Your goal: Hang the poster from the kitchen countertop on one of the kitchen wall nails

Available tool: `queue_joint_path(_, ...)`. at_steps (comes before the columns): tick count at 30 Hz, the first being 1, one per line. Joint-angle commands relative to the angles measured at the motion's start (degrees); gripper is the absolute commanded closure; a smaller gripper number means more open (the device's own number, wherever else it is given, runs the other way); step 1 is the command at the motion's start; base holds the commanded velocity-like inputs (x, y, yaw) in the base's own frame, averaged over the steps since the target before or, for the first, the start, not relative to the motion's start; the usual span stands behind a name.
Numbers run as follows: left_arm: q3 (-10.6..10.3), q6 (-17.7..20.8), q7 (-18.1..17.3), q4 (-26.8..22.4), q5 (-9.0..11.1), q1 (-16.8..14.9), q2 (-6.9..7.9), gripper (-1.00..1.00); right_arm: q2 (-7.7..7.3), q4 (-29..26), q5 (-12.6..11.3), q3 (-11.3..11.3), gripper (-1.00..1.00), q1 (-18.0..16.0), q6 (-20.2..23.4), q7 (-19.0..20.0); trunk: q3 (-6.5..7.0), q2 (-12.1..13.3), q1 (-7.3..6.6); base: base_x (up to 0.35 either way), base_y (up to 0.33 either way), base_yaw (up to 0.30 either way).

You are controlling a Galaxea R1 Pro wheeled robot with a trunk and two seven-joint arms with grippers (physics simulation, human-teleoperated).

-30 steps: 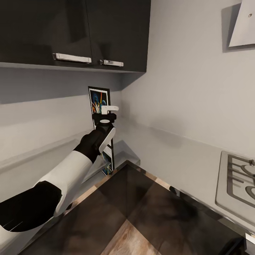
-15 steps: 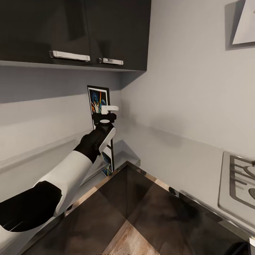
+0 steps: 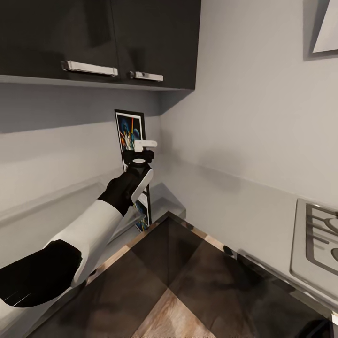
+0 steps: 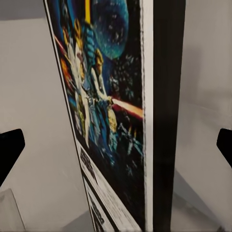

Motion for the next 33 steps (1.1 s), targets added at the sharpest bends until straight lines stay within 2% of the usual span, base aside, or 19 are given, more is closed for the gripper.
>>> queue_joint_path(1,-0.13,0.22,0.40,-0.02,0.31,-0.06,0.00,-1.00,-0.03,0.01,0.20,0.13,-1.00,-0.03,-0.14,-0.01,-0.15,-0.03,0.00,0.000,0.000,0.000)
queue_joint_path(19,0.12,0.75,0.32,0.51,0.28,-0.13,0.00,-1.00,-0.06,0.08,0.20,0.13,-1.00,-0.03,-0.14,-0.01,-1.80,-0.03,0.00,0.000,0.000,0.000)
queue_joint_path(26,0.15,0.89,0.32,0.93,0.28,-1.28,0.00,-1.00,-0.06,0.10,0.20,0.13,-1.00,-0.03,-0.14,-0.01,-2.44,-0.03,0.00,0.000,0.000,0.000)
queue_joint_path(33,0.16,2.89,0.32,0.97,0.28,-2.84,0.00,-1.00,-0.03,0.10,0.20,0.13,-1.00,-0.03,-0.14,-0.01,-3.09,-0.03,0.00,0.000,0.000,0.000)
